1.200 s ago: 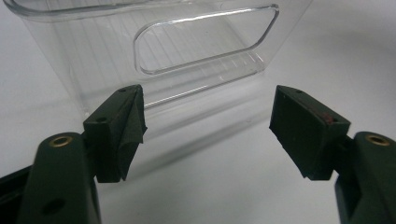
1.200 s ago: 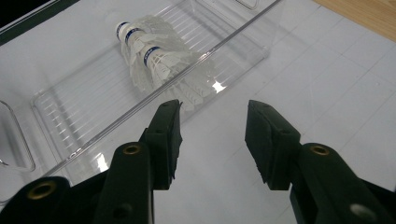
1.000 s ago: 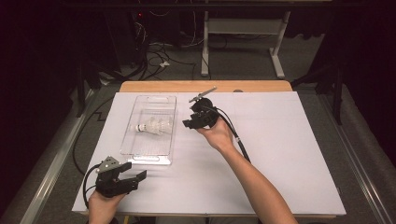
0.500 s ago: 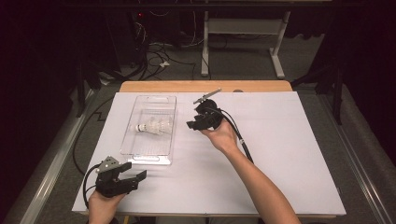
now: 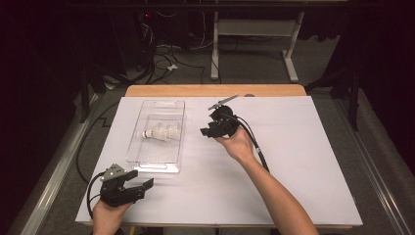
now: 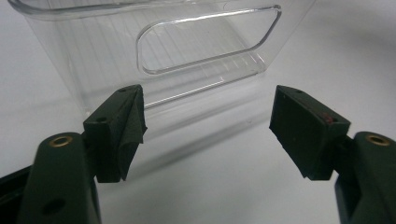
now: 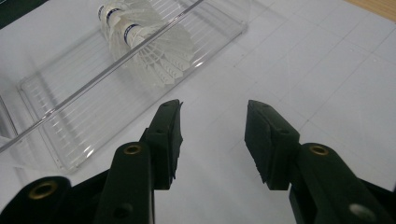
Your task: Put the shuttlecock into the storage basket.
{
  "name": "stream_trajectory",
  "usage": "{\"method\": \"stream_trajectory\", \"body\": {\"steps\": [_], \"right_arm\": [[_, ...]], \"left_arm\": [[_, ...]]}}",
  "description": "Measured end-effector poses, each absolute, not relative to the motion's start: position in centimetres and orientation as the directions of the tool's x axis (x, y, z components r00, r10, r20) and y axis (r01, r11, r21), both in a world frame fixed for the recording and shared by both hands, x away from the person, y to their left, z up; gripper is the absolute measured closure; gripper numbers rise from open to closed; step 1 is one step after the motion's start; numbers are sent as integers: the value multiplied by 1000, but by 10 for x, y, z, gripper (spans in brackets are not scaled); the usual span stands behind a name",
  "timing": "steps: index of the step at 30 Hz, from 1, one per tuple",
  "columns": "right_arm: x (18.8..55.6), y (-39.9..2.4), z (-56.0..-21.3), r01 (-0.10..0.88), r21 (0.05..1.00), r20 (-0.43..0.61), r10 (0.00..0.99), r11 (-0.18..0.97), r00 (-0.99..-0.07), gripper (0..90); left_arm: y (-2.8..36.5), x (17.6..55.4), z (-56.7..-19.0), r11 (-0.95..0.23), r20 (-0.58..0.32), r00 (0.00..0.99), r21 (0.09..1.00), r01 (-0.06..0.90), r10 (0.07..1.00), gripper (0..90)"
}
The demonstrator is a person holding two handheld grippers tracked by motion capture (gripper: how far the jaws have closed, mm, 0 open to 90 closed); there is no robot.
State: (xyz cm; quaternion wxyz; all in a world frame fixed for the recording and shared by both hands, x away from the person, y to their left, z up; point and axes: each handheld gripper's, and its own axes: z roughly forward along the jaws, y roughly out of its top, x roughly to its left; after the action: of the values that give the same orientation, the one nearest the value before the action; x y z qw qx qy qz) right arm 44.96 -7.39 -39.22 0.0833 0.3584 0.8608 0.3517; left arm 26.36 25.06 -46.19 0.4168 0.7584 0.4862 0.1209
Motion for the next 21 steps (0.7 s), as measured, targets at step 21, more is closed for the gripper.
{"method": "stream_trajectory", "body": {"steps": [21], "right_arm": [[446,-92,-398,575,667,124,690,473,-713,564]], "left_arm": [[251,264,-462,-179,-222,497,749,638,839,275]]}}
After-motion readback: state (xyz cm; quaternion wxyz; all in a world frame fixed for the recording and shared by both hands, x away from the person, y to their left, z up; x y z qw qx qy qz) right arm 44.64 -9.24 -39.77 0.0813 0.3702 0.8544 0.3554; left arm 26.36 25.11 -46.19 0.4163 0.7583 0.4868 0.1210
